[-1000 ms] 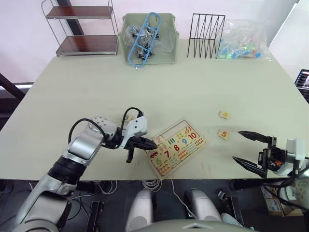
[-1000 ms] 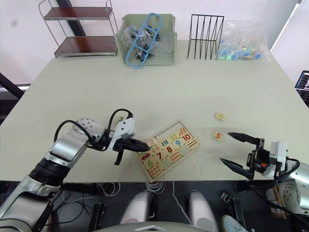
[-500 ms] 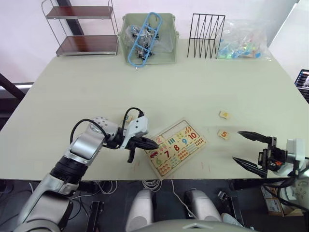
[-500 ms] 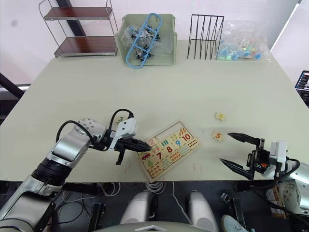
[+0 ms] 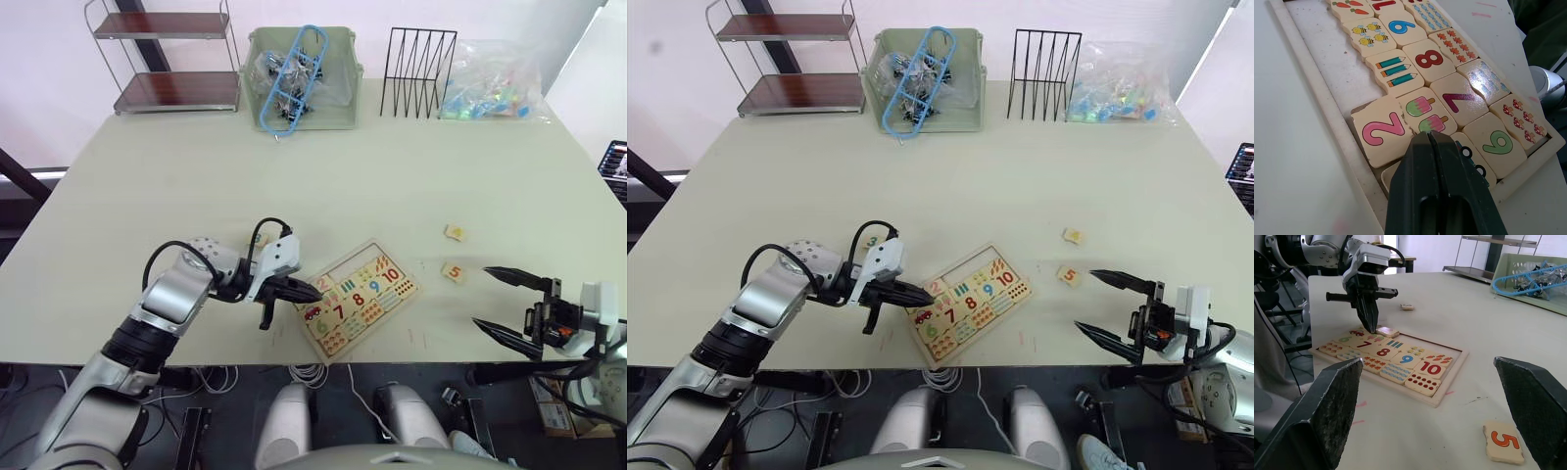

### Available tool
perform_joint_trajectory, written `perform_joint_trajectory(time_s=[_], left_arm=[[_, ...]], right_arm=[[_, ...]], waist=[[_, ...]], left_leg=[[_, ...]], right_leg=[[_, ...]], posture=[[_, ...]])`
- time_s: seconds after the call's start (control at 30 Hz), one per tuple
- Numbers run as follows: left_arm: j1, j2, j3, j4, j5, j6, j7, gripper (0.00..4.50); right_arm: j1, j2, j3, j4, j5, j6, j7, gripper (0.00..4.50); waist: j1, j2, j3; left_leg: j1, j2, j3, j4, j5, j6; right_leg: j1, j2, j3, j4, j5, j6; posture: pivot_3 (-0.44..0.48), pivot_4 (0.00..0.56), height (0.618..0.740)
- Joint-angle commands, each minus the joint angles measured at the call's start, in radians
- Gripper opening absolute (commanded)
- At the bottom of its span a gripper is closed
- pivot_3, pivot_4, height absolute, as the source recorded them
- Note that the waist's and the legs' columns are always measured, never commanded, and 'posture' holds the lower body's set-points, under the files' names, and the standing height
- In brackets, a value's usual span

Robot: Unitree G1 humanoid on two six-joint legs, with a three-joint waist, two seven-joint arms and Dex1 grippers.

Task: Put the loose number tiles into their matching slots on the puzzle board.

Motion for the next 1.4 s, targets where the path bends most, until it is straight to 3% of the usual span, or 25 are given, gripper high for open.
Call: perform_joint_trajectory(time_s=[0.03,0.37,0.63,0.87,1.4], left_arm=[[0.009,0.001,0.009,-0.02,0.0,0.013,0.014,0.02],[0.027,0.012,0.027,-0.051,-0.027,0.037,0.026,0.02],[0.032,0.007,0.105,-0.107,-0.131,0.109,0.027,0.02],[0.086,0.021,0.246,-0.147,-0.24,0.148,0.055,0.02],[0.425,0.0,0.648,-0.21,-0.364,0.12,0.278,0.02]], right_arm=[[-0.002,-0.007,-0.024,-0.02,0.014,-0.013,0.002,4.5],[-0.006,-0.012,-0.025,-0.022,0.016,-0.008,0.005,4.5],[-0.011,-0.011,-0.023,-0.023,0.017,-0.003,0.0,4.5],[-0.012,-0.012,-0.031,-0.031,0.026,0.011,-0.014,4.5],[0.03,-0.042,-0.092,0.017,-0.032,0.024,-0.13,4.5]], waist=[[0.0,0.0,0.0],[0.0,0.0,0.0],[0.0,0.0,0.0],[-0.003,0.0,0.0],[-0.003,0.0,0.0]], left_leg=[[0.0,0.0,0.0,0.0,0.0,0.0],[0.0,0.0,0.0,0.0,0.0,0.0],[0.0,0.0,0.0,0.0,0.0,0.0],[0.0,0.0,0.0,0.0,0.0,0.0],[0.0,0.001,0.001,0.0,0.0,0.0]], right_leg=[[0.0,0.0,0.0,0.0,0.0,0.0],[0.0,0.0,0.0,0.0,0.0,0.0],[0.0,0.0,0.0,0.0,0.0,0.0],[0.0,0.0,0.0,0.0,0.0,0.0],[0.0,-0.001,0.0,0.0,-0.001,-0.002]], posture=[[0.0,0.15,0.74],[0.0,0.15,0.74],[0.0,0.15,0.74],[0.0,0.15,0.74],[0.0,0.15,0.74]])
